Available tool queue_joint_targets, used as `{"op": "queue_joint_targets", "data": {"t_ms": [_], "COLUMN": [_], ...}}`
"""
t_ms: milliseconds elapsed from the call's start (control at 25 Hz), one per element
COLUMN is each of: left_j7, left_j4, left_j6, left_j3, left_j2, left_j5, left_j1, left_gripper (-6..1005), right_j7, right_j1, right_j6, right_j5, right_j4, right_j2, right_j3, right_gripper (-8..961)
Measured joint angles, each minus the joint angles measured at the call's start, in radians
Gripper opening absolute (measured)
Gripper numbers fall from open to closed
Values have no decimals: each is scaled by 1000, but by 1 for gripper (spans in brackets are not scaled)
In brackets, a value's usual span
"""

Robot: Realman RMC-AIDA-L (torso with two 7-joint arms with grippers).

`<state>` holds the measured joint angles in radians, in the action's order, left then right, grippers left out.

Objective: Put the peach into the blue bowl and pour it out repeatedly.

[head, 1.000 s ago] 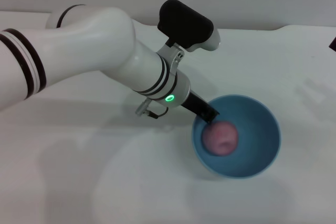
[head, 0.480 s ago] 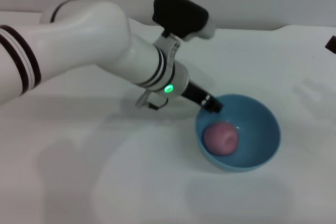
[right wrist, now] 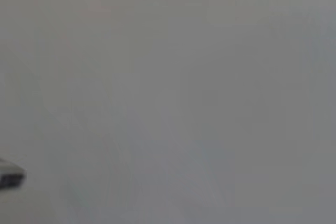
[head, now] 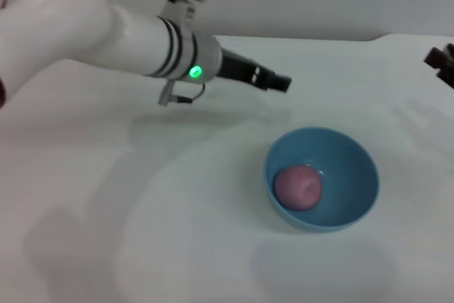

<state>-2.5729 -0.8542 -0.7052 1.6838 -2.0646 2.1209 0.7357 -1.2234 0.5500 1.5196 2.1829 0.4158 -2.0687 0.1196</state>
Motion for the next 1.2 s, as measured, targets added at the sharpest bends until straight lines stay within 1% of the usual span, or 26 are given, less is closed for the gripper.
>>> {"op": "queue_joint_targets", "data": {"t_ms": [80,120,160,240,320,400,440,480,520,600,760,880,960,1000,1040,1080,1120,1160,1200], "left_j7": [30,77,77,161,267,380,508,508,566,695,942,1141,1276,1329,1417,1501,1563,1620,1681], "left_j4": [-25,-40,-40,-42,-40,-32,-18,-18,-9,26,189,359,460,496,549,587,613,632,644], "left_j6": [6,9,9,10,8,1,-22,-22,-39,-97,-270,-433,-539,-574,-624,-645,-653,-654,-646], "left_j3": [-30,-58,-58,-94,-131,-166,-211,-211,-233,-290,-445,-576,-645,-668,-698,-713,-719,-721,-723], "left_j2": [0,2,2,3,3,3,3,3,3,3,3,2,-1,-2,-5,-6,-7,-8,-8], "left_j5": [-21,-73,-73,-162,-280,-402,-541,-541,-605,-739,-1001,-1173,-1281,-1320,-1379,-1418,-1441,-1456,-1465], "left_j1": [-25,-47,-47,-71,-101,-132,-166,-166,-182,-208,-226,-226,-227,-228,-229,-230,-230,-230,-230], "left_gripper": [767,809,809,808,807,807,807,807,808,808,808,809,809,809,808,808,807,806,806], "right_j7": [39,75,98,123,165,185,179,171,171,100,-84,-149,-157,-158,-154,-140,-120,-15,-15], "right_j1": [19,33,40,47,54,51,30,22,22,-3,-60,-106,-136,-152,-164,-176,-186,-202,-202], "right_j6": [-37,-61,-69,-72,-72,-64,-40,-33,-33,-12,14,18,11,3,-5,-17,-28,-63,-63], "right_j5": [0,0,0,-4,-39,-140,-304,-348,-348,-484,-676,-781,-835,-860,-874,-881,-883,-881,-881], "right_j4": [-27,-42,-50,-59,-82,-111,-141,-148,-148,-164,-171,-198,-226,-238,-245,-249,-253,-270,-270], "right_j2": [0,0,0,0,0,1,2,2,2,3,5,5,5,4,2,1,-1,-2,-2], "right_j3": [0,-1,-1,1,6,9,9,9,9,9,9,9,9,10,10,10,10,4,4], "right_gripper": [471,471,471,471,471,471,471,471,470,470,470,470,470,470,470,470,470,470,470]}}
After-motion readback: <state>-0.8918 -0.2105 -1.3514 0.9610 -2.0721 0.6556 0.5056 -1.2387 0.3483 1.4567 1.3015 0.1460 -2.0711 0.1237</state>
